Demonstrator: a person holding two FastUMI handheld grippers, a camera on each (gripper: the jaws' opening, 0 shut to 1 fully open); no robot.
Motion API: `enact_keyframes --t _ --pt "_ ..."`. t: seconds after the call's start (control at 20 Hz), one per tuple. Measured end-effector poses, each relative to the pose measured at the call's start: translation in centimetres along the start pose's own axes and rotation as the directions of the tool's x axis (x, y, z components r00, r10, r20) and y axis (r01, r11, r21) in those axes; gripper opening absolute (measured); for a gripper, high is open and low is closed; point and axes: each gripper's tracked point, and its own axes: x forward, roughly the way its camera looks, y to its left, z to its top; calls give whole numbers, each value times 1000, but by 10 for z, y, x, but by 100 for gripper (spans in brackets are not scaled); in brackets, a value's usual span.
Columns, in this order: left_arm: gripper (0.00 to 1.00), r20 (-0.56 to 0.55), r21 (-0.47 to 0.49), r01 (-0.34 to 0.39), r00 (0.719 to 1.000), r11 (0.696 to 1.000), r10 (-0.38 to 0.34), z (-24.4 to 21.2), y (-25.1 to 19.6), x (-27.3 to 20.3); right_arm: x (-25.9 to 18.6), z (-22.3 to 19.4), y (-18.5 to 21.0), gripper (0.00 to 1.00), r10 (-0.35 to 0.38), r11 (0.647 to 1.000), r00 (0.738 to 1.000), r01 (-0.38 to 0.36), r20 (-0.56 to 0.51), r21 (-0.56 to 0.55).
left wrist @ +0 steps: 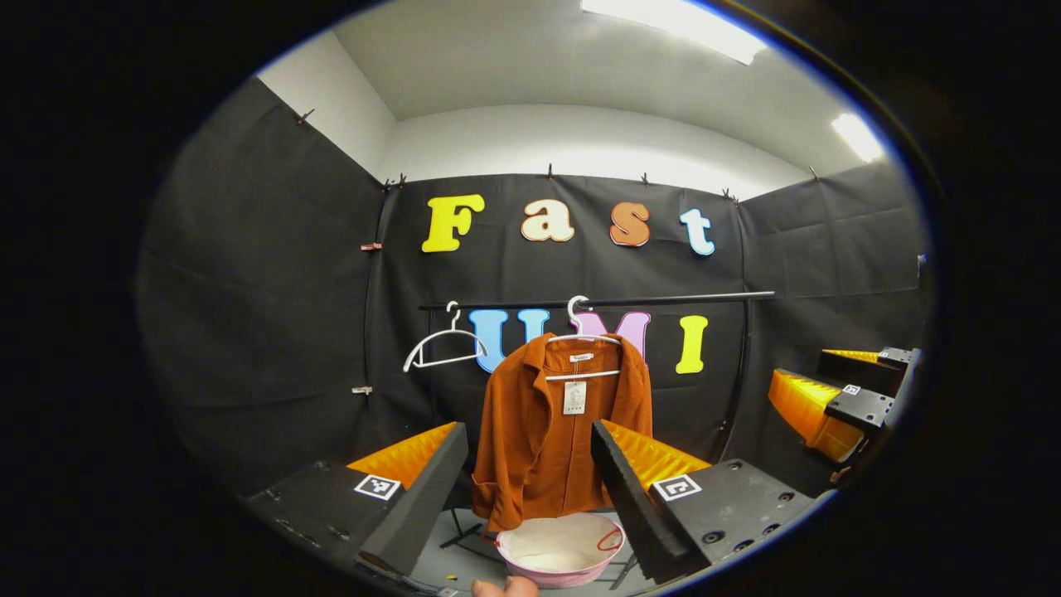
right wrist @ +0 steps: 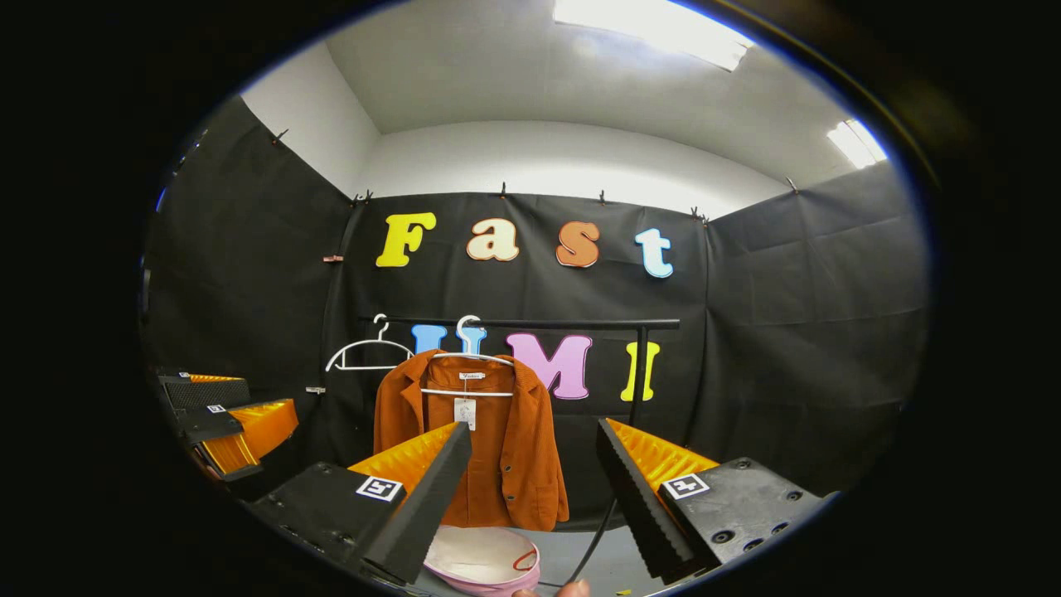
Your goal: Grasp the clothes on the hanger with both hands and then place them into the laundry hamper below.
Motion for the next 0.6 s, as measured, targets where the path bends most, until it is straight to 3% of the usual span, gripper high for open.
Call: enact_keyframes --t 0.4,0.6 --pt "94 7 -24 30 1000 999 -30 -1 -7 39 19 -9 -2 97 -10 1000 1000 10 -11 10" --pt "94 27 -26 26 999 999 -25 -2 -11 92 84 -20 -1 98 9 1000 1000 -9 -4 -2"
